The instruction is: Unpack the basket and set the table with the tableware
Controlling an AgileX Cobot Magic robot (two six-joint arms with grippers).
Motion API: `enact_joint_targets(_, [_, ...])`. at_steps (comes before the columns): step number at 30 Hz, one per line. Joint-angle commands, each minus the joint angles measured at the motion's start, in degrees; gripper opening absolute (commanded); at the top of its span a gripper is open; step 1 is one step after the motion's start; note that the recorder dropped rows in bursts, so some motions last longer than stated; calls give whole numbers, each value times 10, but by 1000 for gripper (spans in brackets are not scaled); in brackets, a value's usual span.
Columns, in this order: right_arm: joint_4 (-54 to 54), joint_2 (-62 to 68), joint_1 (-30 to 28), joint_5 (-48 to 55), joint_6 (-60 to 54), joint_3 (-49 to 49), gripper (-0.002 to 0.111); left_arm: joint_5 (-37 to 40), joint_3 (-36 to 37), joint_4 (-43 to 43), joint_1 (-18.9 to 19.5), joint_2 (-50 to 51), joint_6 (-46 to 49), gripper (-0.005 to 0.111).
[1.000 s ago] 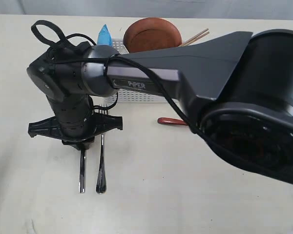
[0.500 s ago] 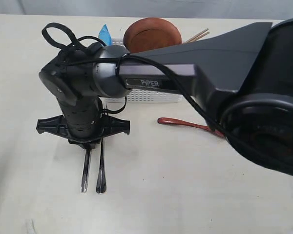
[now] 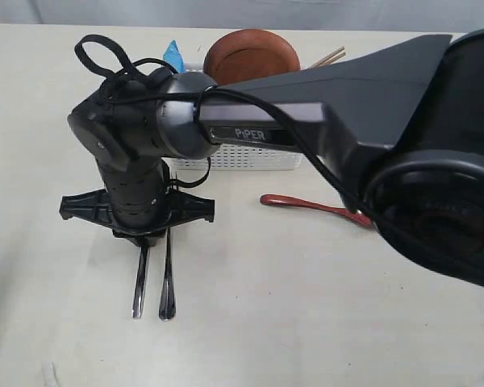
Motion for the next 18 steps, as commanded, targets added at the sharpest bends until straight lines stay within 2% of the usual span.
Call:
enact_joint_targets(1, [9,3,-2,11,-11,7,0,-1,2,2,1,-2,3,0])
enact_joint_targets(7, [12,3,-2,11,-13,7,1,-1,2,2,1,-2,3,0])
enact_joint_targets(8, [12,3,-2,11,-13,7,6,-1,2,2,1,-2,3,0])
enact_joint_targets(11, [12,3,-2,11,-19,7,34,-1,2,2,1,-2,3,0])
enact_joint_targets(12, [12,3,-2,11,-26,6,39,-1,2,2,1,-2,3,0])
enact_joint_targets(14, [12,3,-2,11,-46,1,43,-1,2,2,1,-2,3,0])
enact_joint_targets(18, [12,2,-2,37,-66,-21,42,-1,2,2,1,-2,3,0])
